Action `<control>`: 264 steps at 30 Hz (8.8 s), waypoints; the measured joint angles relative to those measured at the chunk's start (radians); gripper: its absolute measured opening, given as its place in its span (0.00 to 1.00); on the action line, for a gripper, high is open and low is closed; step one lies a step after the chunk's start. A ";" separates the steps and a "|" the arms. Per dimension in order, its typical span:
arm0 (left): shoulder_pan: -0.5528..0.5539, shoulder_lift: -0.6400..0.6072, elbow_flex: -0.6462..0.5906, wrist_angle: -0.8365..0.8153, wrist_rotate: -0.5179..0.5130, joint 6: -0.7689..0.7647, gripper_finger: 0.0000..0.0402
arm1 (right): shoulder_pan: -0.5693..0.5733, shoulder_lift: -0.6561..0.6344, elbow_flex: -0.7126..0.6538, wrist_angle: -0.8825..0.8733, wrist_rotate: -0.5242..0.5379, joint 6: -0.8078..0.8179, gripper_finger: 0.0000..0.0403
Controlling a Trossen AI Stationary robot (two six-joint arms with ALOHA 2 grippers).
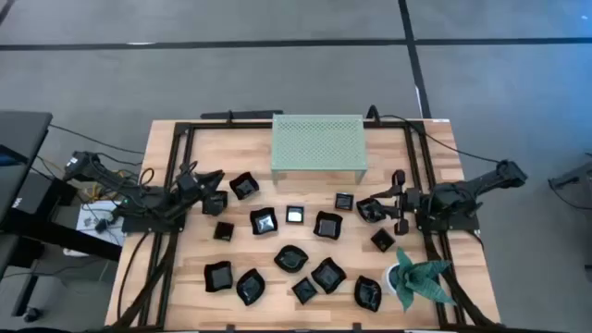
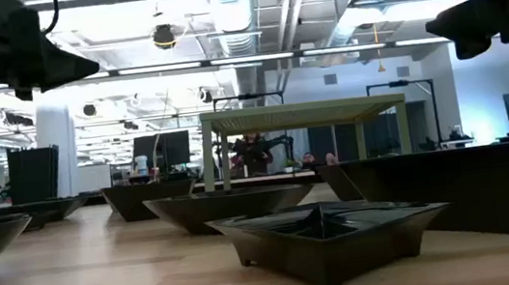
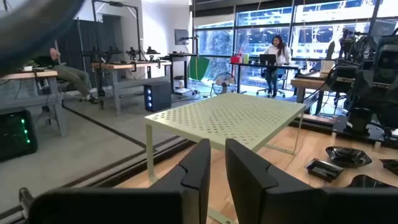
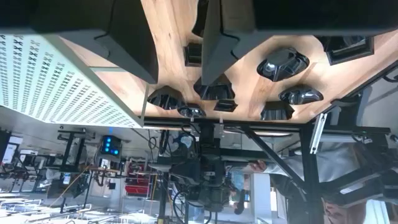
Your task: Pick & Place Mini shaped plates
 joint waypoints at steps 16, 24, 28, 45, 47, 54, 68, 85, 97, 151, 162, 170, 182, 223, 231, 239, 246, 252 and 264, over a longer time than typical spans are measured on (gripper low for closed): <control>0.000 0.000 0.000 0.000 0.000 0.000 0.13 | 0.000 0.000 0.000 0.000 0.000 0.000 0.30; 0.000 0.000 0.000 0.000 0.000 0.000 0.13 | 0.000 0.000 0.000 0.000 0.000 0.000 0.30; 0.000 0.000 0.000 0.000 0.000 0.000 0.13 | 0.000 0.000 0.000 0.000 0.000 0.000 0.30; 0.000 0.000 0.000 0.000 0.000 0.000 0.13 | 0.000 0.000 0.000 0.000 0.000 0.000 0.30; 0.000 0.000 0.000 0.000 0.000 0.000 0.13 | 0.000 0.000 0.000 0.000 0.000 0.000 0.30; 0.000 0.000 0.000 0.000 0.000 0.000 0.13 | 0.000 0.000 0.000 0.000 0.000 0.000 0.30; 0.000 0.000 0.000 0.000 0.000 0.000 0.13 | 0.000 0.000 0.000 0.000 0.000 0.000 0.30; 0.000 0.000 0.000 0.000 0.000 0.000 0.13 | 0.000 0.000 0.000 0.000 0.000 0.000 0.30; 0.000 0.000 0.000 0.000 0.000 0.000 0.13 | 0.000 0.000 0.000 0.000 0.000 0.000 0.30; 0.000 0.000 0.000 0.000 0.000 0.000 0.13 | 0.000 0.000 0.000 0.000 0.000 0.000 0.30; 0.000 0.000 0.000 0.004 0.004 -0.015 0.13 | 0.000 -0.001 0.000 0.068 0.000 0.077 0.30; 0.000 0.002 0.000 0.008 0.026 -0.030 0.13 | -0.001 0.000 0.000 0.280 0.005 -0.117 0.30; -0.001 0.004 0.000 0.054 0.308 -0.127 0.13 | -0.013 0.127 0.001 0.415 -0.071 -0.099 0.30; -0.001 0.171 0.142 0.113 0.314 0.156 0.35 | -0.092 1.684 1.073 -0.465 -0.311 0.439 0.37; -0.001 0.171 0.143 0.113 0.299 0.154 0.35 | -0.102 1.746 1.092 -0.544 -0.306 0.462 0.37; -0.001 0.171 0.143 0.113 0.299 0.154 0.35 | -0.132 1.755 1.091 -0.558 -0.287 0.390 0.29; -0.001 0.171 0.143 0.113 0.299 0.153 0.34 | -0.138 1.753 1.091 -0.565 -0.298 0.373 0.06; -0.001 0.171 0.143 0.113 0.299 0.153 0.34 | -0.122 1.752 1.098 -0.543 -0.370 0.315 0.03; -0.001 0.171 0.143 0.119 0.299 0.153 0.34 | -0.061 1.754 1.418 -0.835 -0.318 0.092 0.01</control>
